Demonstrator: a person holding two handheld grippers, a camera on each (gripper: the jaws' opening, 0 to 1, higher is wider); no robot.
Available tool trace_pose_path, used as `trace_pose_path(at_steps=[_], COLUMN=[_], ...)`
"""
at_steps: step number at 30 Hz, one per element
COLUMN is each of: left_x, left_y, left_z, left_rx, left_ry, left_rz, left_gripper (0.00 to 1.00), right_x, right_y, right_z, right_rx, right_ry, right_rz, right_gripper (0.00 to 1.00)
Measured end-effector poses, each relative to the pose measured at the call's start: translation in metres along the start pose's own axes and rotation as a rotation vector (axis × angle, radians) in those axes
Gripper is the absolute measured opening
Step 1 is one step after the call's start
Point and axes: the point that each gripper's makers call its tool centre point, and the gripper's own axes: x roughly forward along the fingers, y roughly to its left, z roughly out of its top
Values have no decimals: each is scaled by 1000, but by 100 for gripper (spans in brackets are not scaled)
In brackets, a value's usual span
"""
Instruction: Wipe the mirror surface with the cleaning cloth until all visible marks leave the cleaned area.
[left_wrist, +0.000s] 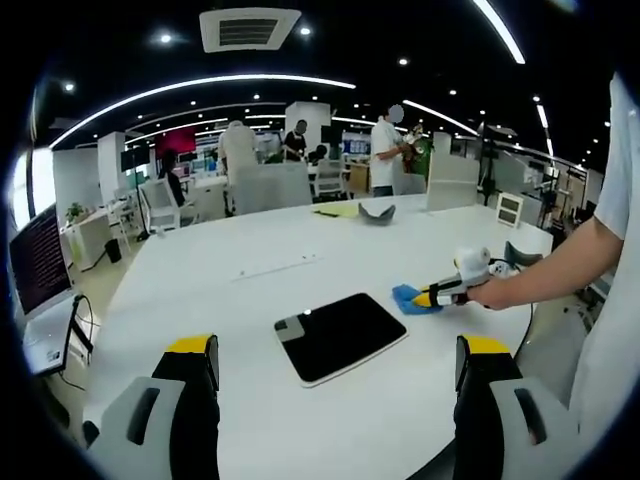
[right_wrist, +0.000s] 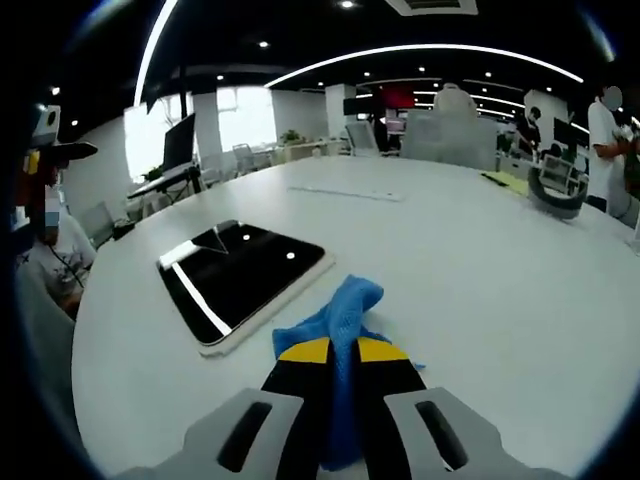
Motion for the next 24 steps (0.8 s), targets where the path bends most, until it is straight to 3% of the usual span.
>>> trace_pose_path(at_steps=[10,24], left_x=[0,1], left_y=[5,13], left_z=[0,6], left_rx=[16,29], left_ry=[-3,-14], left_rz=[-5,-4], left_gripper=[99,99], right_x=[-27,-60], right_y=[1,25], right_z=[39,79], right_rx=[16,52], right_ry=[-60,-135], right_rz=[-4,-6], right_gripper=[3,3])
